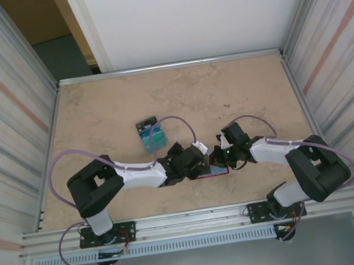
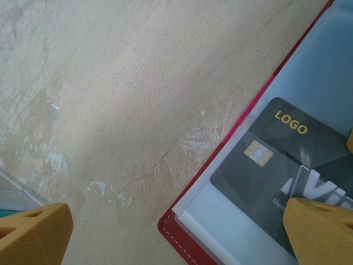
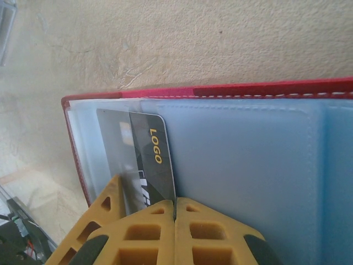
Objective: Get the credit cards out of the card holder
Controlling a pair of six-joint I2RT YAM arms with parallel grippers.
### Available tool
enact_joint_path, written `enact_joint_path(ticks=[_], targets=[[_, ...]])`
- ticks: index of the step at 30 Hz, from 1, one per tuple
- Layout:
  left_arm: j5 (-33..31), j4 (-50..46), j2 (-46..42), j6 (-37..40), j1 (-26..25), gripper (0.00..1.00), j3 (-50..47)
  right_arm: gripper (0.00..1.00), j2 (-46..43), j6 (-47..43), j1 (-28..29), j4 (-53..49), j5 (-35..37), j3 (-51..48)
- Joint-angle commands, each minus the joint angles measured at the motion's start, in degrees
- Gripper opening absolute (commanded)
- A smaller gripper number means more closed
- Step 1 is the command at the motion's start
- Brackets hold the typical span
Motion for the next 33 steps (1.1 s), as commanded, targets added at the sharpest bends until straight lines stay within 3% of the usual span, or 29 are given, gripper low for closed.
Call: enact_joint_path(ticks=[1,18,23,28,33], targets=[[0.2,-0.4,1.1,0.8,-0.2,0.99,0.8,0.00,-0.8,-1.9,-0.3,-5.0,3.4,0.4],[0.2,-1.5,1.2,-0.3,0.6,0.99,-0.3,0.00,-7.6,-3.5,-2.0,-9.9,4.5,0.3],[0.2,-1.8,1.6,-0.5,0.6,0.99,0.0,0.16,-9.0,-2.0,-1.7,-5.6,-0.6,-0.7],[0.5,-1.9,2.0,-1.0,0.6,0.99,-0.1,0.26,-11.2,-1.8,-0.5,-2.3,-2.6,-1.4],[0.9,-1.8,1.9,-1.4,0.6,0.99,0.0,0.25,-10.6,-1.9,1.5,-1.2,-1.1,-1.7]])
